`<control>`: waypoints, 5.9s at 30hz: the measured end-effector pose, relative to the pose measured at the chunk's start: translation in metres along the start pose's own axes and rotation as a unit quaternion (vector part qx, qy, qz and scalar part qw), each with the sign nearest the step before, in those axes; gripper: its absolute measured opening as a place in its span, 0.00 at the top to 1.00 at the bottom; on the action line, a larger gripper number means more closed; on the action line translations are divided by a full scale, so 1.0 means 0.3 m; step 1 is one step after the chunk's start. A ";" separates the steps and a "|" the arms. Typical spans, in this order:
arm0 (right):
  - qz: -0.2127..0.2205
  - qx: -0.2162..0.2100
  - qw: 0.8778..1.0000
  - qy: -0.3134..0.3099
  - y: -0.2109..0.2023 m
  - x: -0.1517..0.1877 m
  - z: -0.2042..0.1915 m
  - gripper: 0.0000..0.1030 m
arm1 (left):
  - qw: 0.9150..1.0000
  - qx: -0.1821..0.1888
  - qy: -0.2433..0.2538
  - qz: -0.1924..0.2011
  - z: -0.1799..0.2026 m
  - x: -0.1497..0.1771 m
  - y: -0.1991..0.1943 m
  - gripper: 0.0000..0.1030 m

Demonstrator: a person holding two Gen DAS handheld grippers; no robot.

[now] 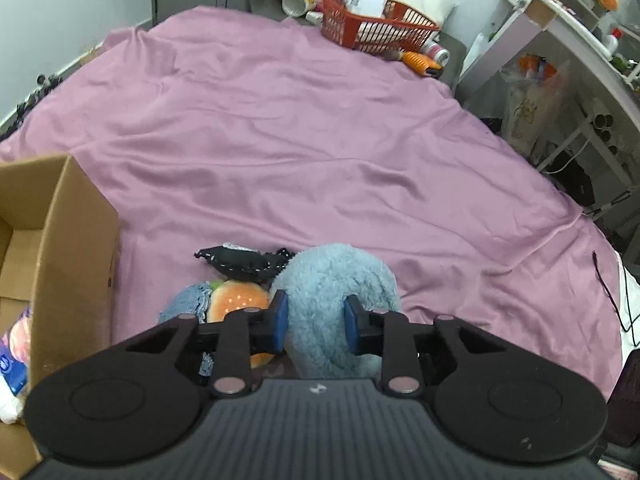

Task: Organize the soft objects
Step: 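Grasp the grey fluffy plush with the right gripper, then carry the grey plush over the box and release it, then grasp the black bead bag with the right gripper, then grasp the blue cloth with the left gripper while the right lifts the bead bag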

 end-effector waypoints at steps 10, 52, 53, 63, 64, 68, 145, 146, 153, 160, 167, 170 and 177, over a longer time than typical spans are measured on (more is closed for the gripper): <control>0.033 0.035 0.999 -0.013 -0.149 0.017 -0.083 0.87 | 0.999 0.030 0.005 0.031 0.029 0.019 -0.135 0.74; 0.145 0.066 0.985 -0.065 -0.477 0.217 -0.539 0.87 | 0.986 0.106 0.003 0.125 -0.157 0.084 -0.698 0.74; 0.144 0.064 0.985 -0.067 -0.473 0.220 -0.548 0.87 | 0.986 0.104 0.003 0.128 -0.166 0.085 -0.706 0.74; 0.140 0.053 0.985 -0.084 -0.433 0.245 -0.649 0.87 | 0.985 0.100 -0.009 0.141 -0.272 0.073 -0.753 0.74; 0.138 0.052 0.985 -0.085 -0.423 0.246 -0.657 0.87 | 0.985 0.099 -0.011 0.141 -0.283 0.071 -0.753 0.74; 0.127 0.047 0.987 -0.090 -0.381 0.251 -0.688 0.87 | 0.985 0.094 -0.021 0.141 -0.333 0.062 -0.746 0.74; -0.019 0.029 0.998 0.048 -0.063 0.289 -0.233 0.43 | 0.999 0.032 0.018 0.013 -0.228 0.079 -0.376 0.30; -0.023 0.027 0.998 0.054 -0.047 0.288 -0.232 0.43 | 0.999 0.033 0.019 0.009 -0.227 0.076 -0.362 0.30; -0.045 0.029 0.996 0.075 0.028 0.285 -0.207 0.43 | 0.999 0.037 0.027 -0.009 -0.223 0.065 -0.273 0.35; -0.078 0.014 0.994 0.069 0.099 0.285 -0.213 0.67 | 0.998 0.045 0.034 -0.037 -0.218 0.053 -0.174 0.46; -0.071 0.030 0.994 0.073 0.093 0.262 -0.185 0.77 | 0.997 0.017 0.066 -0.048 -0.198 0.039 -0.101 0.49; -0.064 0.041 0.994 0.079 0.084 0.247 -0.162 0.77 | 0.996 0.011 0.059 -0.064 -0.197 0.036 -0.067 0.49; -0.057 0.052 0.994 0.080 0.073 0.232 -0.129 0.77 | 0.992 -0.037 0.080 -0.087 -0.202 0.052 0.012 0.49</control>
Point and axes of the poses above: each gripper's, at about its wrist camera, not at the fingertips, and y roughly the way its jaws point, z to its right, x to its underside, the point moved 4 cm from there along y, roughly the way its jaws point, and after that the axes turned 14 degrees about x, right-handed, at the moved point
